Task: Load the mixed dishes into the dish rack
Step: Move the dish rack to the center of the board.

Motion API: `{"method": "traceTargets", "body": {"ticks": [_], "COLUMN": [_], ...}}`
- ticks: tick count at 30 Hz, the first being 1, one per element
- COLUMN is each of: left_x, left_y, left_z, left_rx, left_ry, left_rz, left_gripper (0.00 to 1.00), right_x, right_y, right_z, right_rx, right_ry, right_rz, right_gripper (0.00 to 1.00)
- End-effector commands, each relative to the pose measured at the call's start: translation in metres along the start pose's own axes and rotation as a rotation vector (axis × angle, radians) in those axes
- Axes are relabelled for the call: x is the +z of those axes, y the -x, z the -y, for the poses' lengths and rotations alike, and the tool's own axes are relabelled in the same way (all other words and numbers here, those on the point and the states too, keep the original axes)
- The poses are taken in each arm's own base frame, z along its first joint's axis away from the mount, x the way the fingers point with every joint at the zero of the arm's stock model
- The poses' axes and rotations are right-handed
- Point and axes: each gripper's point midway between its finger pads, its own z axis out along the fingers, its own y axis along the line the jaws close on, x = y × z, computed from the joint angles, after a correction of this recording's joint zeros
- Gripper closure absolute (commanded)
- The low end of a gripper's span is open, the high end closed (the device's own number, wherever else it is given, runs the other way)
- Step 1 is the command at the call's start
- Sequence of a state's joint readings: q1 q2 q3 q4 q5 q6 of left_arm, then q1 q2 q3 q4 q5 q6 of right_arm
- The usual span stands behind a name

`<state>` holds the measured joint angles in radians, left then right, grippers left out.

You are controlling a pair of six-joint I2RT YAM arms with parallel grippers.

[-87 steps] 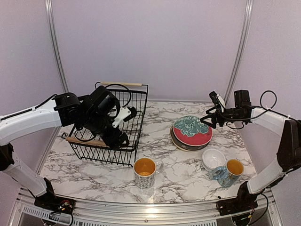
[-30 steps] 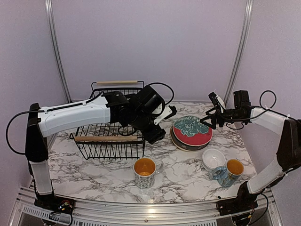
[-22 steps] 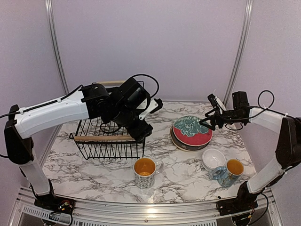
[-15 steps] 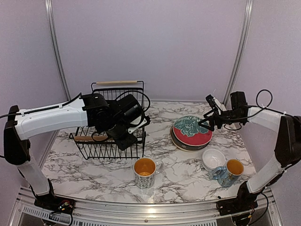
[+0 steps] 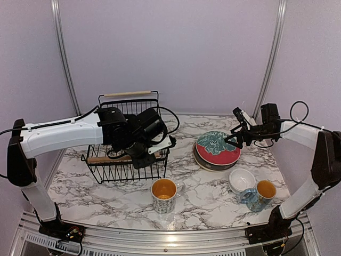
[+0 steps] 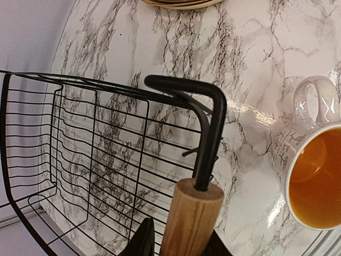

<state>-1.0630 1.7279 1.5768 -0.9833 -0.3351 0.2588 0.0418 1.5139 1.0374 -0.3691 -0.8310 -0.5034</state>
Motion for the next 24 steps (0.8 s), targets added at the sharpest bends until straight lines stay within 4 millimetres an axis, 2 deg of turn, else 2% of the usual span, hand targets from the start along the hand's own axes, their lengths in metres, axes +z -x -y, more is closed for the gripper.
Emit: {"method": "traceTargets", "body": {"ticks": [1, 4, 13, 19, 24], "left_x": [0.009, 0.010, 0.014, 0.003, -0.004], "left_y": [0.036, 0.049, 0.069, 0.090, 0.096], "left_z": [0.006, 0.013, 0.019, 0.042, 0.057], "left_rx": [0.002, 0.050, 0.173, 0.333, 0.406], "left_ry": [-0.018, -0.032, -0.035, -0.142, -0.214], "left_rz": [0.096, 0.126, 0.219, 0.361, 0.424], "left_gripper": [0.77, 0.80, 0.90, 0.91, 0.91], "right_x": [-0.002, -0.002, 0.000, 0.002, 0.003], "right_y": [0.013, 0.012, 0.009, 0.006, 0.004], "right_z": [-0.001, -0.001, 0.001, 0.002, 0.004], "right_rx": [-0.029, -0.030, -0.025, -0.020, -0.018], "right_ry": [-0.001, -0.002, 0.001, 0.001, -0.005], "right_rz": [0.008, 0.005, -0.001, -0.011, -0.019], "right_gripper": [0.09, 0.09, 0.08, 0.08, 0.09]}}
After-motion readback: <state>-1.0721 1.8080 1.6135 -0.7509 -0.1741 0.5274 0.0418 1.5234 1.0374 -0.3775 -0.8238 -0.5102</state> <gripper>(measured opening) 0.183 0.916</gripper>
